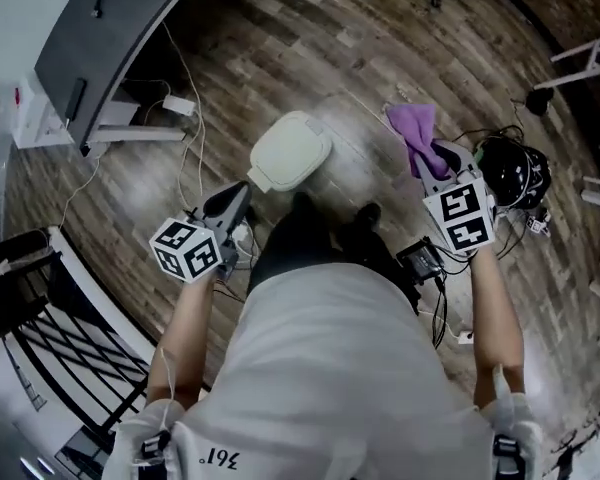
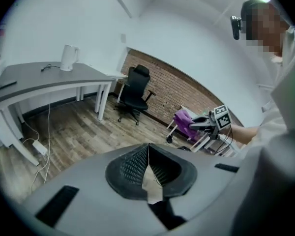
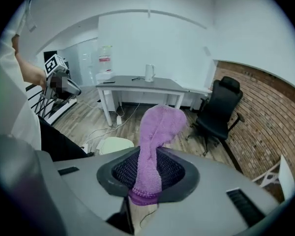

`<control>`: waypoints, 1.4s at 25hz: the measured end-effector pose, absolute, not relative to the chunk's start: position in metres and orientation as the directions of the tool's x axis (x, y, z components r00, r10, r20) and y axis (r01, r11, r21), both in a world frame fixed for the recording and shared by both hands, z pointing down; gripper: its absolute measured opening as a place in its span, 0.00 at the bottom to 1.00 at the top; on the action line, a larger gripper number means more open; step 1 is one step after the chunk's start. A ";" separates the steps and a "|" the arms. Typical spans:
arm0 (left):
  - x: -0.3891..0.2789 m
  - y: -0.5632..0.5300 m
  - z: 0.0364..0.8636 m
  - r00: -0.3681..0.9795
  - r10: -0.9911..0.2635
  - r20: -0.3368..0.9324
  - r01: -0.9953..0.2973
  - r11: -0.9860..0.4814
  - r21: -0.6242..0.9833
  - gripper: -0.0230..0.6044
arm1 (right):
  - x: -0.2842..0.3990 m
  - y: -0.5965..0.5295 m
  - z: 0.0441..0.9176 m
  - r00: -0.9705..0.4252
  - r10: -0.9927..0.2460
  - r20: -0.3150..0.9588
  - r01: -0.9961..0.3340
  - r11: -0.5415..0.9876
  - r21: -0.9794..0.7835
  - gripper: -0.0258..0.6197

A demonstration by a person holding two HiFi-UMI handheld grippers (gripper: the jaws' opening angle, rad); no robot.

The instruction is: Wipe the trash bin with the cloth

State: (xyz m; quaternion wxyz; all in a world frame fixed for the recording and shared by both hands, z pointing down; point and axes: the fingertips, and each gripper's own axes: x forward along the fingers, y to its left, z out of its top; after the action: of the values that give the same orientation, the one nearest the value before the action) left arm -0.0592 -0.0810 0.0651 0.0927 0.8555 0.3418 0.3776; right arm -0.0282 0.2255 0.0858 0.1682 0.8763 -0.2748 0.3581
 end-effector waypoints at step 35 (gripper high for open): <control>-0.013 0.034 0.060 0.820 -0.345 0.457 -0.554 -0.676 0.485 0.04 | 0.341 0.073 0.086 -0.005 -0.686 0.728 -0.793 0.446 0.415 0.18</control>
State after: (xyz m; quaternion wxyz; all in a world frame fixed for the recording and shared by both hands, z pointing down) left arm -0.0134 0.0337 0.0601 0.3154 0.9003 -0.2496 0.1662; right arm 0.3413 0.0730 0.0859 0.4729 0.5233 -0.7066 0.0566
